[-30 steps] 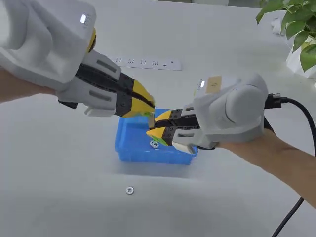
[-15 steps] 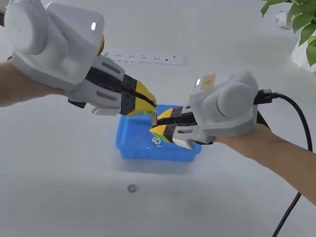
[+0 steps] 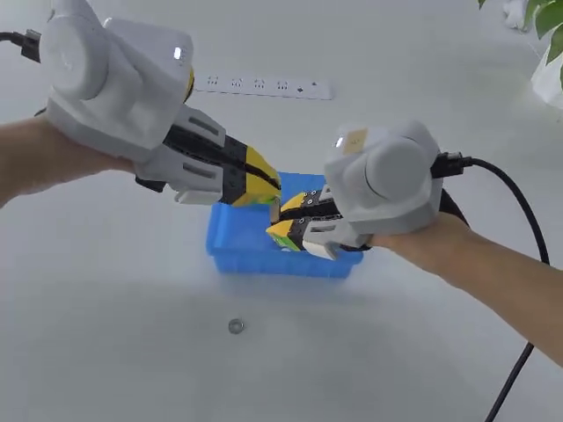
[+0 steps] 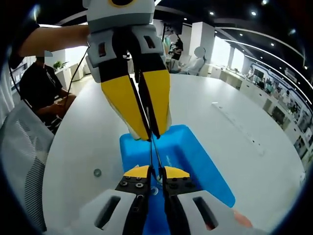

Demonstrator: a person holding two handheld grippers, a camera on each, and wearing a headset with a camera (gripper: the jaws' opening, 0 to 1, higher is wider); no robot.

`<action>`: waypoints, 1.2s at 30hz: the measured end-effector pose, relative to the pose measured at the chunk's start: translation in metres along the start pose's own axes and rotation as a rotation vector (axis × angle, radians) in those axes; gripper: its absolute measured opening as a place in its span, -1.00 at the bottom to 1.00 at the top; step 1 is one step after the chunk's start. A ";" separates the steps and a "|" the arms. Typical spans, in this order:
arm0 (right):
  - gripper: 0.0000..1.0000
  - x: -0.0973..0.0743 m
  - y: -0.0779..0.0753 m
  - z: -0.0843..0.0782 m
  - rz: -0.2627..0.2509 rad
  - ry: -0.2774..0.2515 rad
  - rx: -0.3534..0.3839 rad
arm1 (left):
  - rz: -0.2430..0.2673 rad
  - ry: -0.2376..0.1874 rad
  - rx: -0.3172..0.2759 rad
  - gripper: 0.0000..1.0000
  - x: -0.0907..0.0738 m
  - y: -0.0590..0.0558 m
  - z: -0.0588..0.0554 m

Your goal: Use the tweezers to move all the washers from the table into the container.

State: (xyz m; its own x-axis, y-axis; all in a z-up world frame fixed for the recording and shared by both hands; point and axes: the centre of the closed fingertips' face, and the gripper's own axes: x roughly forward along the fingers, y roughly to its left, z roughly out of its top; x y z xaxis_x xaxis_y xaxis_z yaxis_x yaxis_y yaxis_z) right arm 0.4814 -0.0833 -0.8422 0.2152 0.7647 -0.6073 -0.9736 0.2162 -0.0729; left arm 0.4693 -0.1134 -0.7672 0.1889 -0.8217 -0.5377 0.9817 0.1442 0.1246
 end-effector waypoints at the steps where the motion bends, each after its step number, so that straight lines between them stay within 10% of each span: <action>1: -0.80 0.001 0.000 -0.001 0.001 0.000 0.002 | -0.001 0.000 -0.002 -0.88 0.001 0.000 0.000; 21: -0.76 -0.002 -0.005 -0.003 -0.011 -0.001 0.019 | -0.009 0.012 0.005 -0.89 0.003 -0.001 -0.001; 36: -0.76 -0.020 0.010 0.024 -0.023 -0.046 -0.034 | 0.006 0.000 0.057 -0.89 -0.022 -0.016 0.022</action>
State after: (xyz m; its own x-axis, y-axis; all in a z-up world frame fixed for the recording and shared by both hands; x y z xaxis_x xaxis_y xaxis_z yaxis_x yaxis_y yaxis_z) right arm 0.4691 -0.0821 -0.8113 0.2401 0.7872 -0.5681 -0.9702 0.2137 -0.1139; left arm 0.4489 -0.1101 -0.7394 0.1944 -0.8211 -0.5367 0.9776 0.1170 0.1752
